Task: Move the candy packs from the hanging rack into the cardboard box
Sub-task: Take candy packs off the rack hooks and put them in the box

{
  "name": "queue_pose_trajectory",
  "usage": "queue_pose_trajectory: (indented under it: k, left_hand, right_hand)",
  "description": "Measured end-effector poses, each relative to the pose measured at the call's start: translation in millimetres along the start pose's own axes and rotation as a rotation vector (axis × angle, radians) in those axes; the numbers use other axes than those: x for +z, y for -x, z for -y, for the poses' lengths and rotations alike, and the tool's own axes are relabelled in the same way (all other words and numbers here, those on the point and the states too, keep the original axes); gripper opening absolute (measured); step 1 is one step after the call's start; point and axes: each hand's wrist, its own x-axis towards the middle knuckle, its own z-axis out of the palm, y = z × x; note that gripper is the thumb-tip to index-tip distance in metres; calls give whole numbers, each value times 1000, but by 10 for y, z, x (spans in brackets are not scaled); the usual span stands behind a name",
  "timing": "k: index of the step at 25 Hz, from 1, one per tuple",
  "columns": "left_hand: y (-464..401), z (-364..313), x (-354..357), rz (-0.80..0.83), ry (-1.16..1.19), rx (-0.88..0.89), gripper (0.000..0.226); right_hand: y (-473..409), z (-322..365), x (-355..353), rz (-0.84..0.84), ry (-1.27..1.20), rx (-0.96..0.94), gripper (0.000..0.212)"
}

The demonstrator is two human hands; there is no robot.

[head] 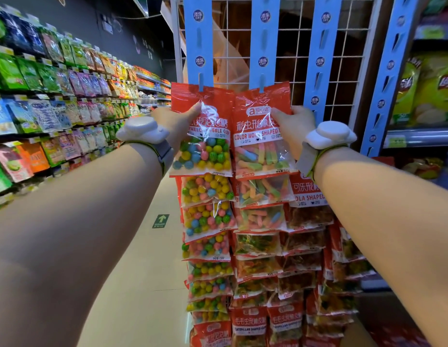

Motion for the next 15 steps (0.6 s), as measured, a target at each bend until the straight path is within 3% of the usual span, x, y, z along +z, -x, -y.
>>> queue_pose_trajectory:
  k: [2,5,10,15]
  left_hand:
    - [-3,82,8,-123,-126,123,35]
    - [94,226,54,-205,-106,197,58]
    - [277,360,26,-282,-410,90,93]
    - [759,214,163,-303,-498,144,88]
  right_hand:
    - [108,-5,17,-70,24,-32,14]
    - [295,-5,23,-178,63,-27,24]
    - [687,-98,-133,-169,184,69,51]
    - [995,-204,-701,-170,232,131,46]
